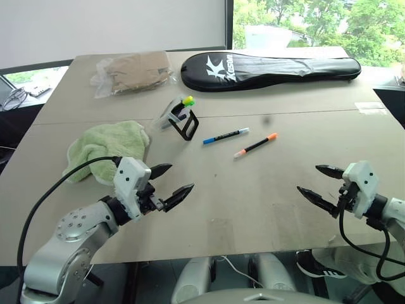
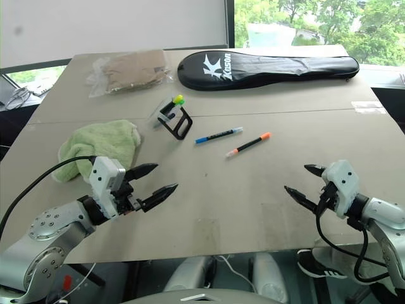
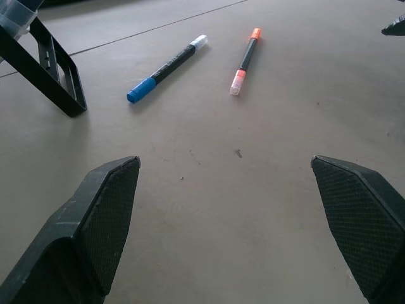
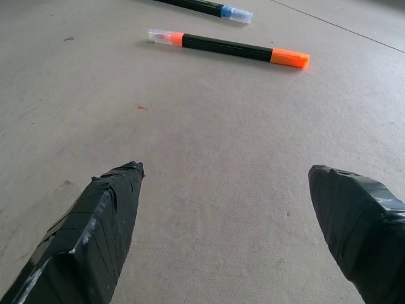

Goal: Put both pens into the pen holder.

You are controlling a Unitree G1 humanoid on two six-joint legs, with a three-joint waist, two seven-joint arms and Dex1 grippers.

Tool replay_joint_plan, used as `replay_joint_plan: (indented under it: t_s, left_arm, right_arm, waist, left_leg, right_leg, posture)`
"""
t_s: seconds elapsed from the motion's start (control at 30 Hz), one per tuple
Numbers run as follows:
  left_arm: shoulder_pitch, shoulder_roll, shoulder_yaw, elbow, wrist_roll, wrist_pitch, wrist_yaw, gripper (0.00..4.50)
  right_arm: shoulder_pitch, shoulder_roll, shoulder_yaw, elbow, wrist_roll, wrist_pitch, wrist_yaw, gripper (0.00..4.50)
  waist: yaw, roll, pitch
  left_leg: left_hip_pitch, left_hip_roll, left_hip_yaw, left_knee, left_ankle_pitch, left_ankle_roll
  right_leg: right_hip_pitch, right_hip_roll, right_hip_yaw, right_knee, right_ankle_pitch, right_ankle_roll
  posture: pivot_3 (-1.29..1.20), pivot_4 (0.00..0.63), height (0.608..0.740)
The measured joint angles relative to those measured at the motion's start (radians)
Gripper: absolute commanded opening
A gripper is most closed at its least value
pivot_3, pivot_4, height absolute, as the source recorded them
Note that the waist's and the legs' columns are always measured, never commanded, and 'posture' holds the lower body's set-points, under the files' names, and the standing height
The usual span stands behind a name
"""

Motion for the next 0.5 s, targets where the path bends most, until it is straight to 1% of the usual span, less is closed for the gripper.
replay_joint_plan:
  t_s: [0.07,0.13,0.23,0.27,0.3,0.33,0.4,0.43,0.47,0.5]
  left_arm:
    - [-0.016,0.001,-0.013,0.011,0.008,-0.003,-0.007,4.50]
    - [-0.126,0.002,-0.076,0.064,0.032,-0.001,-0.026,4.50]
    - [-0.365,0.010,-0.196,0.148,0.068,0.061,-0.029,4.50]
    - [-0.464,0.009,-0.246,0.182,0.080,0.106,-0.029,4.50]
    - [-0.512,0.008,-0.273,0.197,0.088,0.132,-0.027,4.50]
    - [-0.641,-0.001,-0.363,0.245,0.128,0.206,-0.016,4.50]
    - [-0.812,-0.043,-0.474,0.318,0.183,0.302,0.004,4.50]
    - [-0.875,-0.066,-0.513,0.345,0.200,0.336,0.008,4.50]
    - [-0.946,-0.096,-0.559,0.386,0.211,0.378,0.001,4.50]
    - [-1.049,-0.141,-0.623,0.464,0.217,0.444,-0.029,4.50]
  right_arm:
    - [0.001,0.004,-0.004,0.000,0.002,0.001,-0.004,4.44]
    - [-0.030,0.036,-0.003,-0.007,0.008,0.004,-0.029,4.44]
    - [-0.052,0.054,0.002,-0.054,0.022,0.015,-0.053,4.44]
    - [-0.047,0.053,0.001,-0.067,0.023,0.018,-0.054,4.44]
    - [-0.045,0.053,0.002,-0.072,0.025,0.019,-0.054,4.44]
    - [-0.024,0.050,-0.011,-0.078,0.026,0.023,-0.055,4.44]
    - [-0.007,0.047,-0.024,-0.091,0.030,0.032,-0.055,4.44]
    - [0.001,0.046,-0.030,-0.099,0.032,0.035,-0.053,4.44]
    - [0.018,0.042,-0.043,-0.106,0.038,0.036,-0.049,4.44]
    - [0.039,0.037,-0.059,-0.111,0.044,0.035,-0.039,4.44]
  waist:
    - [0.000,0.000,0.000]
    - [0.006,0.000,0.000]
    - [0.015,0.000,0.000]
    - [0.018,0.000,0.000]
    - [0.016,-0.001,0.000]
    - [0.021,-0.001,0.000]
    - [0.022,-0.002,0.001]
    - [0.021,-0.002,0.001]
    - [0.021,-0.002,0.001]
    - [0.022,-0.003,0.001]
  left_leg:
    - [0.000,0.000,0.000,0.000,0.000,0.000]
    - [0.000,0.000,-0.002,0.001,0.000,0.000]
    - [0.000,-0.001,-0.004,0.002,0.000,0.000]
    - [-0.001,-0.001,-0.004,0.002,0.000,0.000]
    - [-0.002,-0.001,-0.003,0.002,0.000,0.000]
    - [-0.003,-0.003,-0.004,0.003,0.000,0.000]
    - [-0.004,-0.003,-0.002,0.004,-0.001,0.001]
    - [-0.004,-0.003,-0.002,0.004,-0.001,0.001]
    - [-0.004,-0.003,-0.002,0.004,-0.001,0.001]
    - [-0.005,-0.003,-0.002,0.004,-0.001,0.001]
  right_leg:
    - [0.000,0.000,0.000,0.000,0.000,0.000]
    - [0.001,0.000,-0.003,0.001,0.000,0.000]
    - [0.002,0.000,-0.004,0.001,0.000,0.000]
    - [0.002,0.001,-0.005,0.000,0.000,0.000]
    - [0.001,0.001,-0.005,0.000,0.000,0.000]
    - [0.001,0.001,-0.006,0.000,0.000,0.001]
    - [0.000,0.003,-0.007,0.000,0.000,0.001]
    - [0.000,0.003,-0.007,0.000,0.000,0.001]
    - [0.000,0.003,-0.007,0.000,0.000,0.001]
    - [0.000,0.004,-0.008,0.000,0.000,0.001]
  posture:
    - [0.00,0.150,0.740]
    - [0.00,0.150,0.740]
    - [0.00,0.150,0.740]
    - [0.00,0.150,0.740]
    - [0.00,0.150,0.740]
    - [0.00,0.150,0.740]
    - [0.00,0.150,0.740]
    - [0.00,0.150,0.740]
    - [0.00,0.150,0.740]
    - [0.00,0.150,0.740]
